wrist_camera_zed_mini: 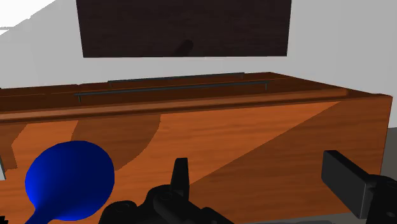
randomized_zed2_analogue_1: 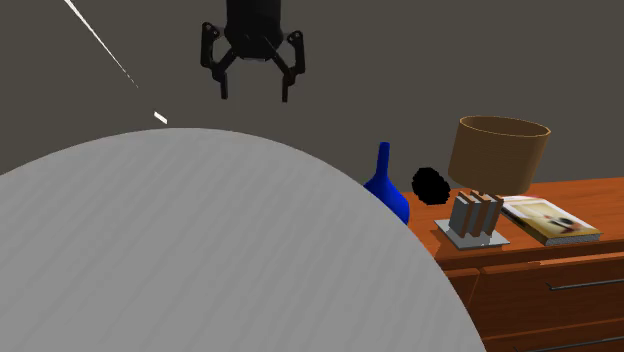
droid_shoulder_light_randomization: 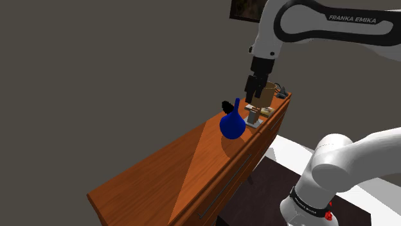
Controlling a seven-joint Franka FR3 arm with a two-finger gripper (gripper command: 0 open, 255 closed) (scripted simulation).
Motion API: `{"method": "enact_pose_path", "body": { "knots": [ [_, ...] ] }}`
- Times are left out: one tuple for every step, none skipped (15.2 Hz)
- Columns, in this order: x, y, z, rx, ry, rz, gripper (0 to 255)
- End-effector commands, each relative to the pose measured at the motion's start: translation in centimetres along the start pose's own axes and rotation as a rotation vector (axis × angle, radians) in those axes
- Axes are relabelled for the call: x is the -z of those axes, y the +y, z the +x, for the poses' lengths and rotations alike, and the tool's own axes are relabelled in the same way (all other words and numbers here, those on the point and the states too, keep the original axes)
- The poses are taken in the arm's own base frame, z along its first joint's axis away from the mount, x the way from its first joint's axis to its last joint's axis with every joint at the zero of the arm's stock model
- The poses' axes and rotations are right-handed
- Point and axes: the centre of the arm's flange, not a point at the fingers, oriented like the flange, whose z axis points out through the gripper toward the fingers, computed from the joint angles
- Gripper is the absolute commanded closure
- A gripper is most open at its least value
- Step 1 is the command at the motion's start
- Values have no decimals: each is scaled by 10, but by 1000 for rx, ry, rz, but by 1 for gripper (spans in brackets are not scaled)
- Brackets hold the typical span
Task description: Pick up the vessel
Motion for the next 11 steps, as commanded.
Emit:
{"method": "enact_pose_path", "body": {
  "knots": [
    [0,0,0,0,0,0,0],
    [-4,10,6,0,1,-3,0],
    [-8,21,13,0,1,-5,0],
    [-13,31,19,0,2,-8,0],
    [-17,41,26,0,2,-10,0],
    [-21,51,32,0,3,-13,0],
    [-25,62,39,0,4,-15,0],
    [-29,72,45,0,4,-18,0],
    [-33,82,52,0,5,-20,0],
    [-37,93,58,0,6,-23,0],
    [-41,103,65,0,6,-25,0]
  ]
}}
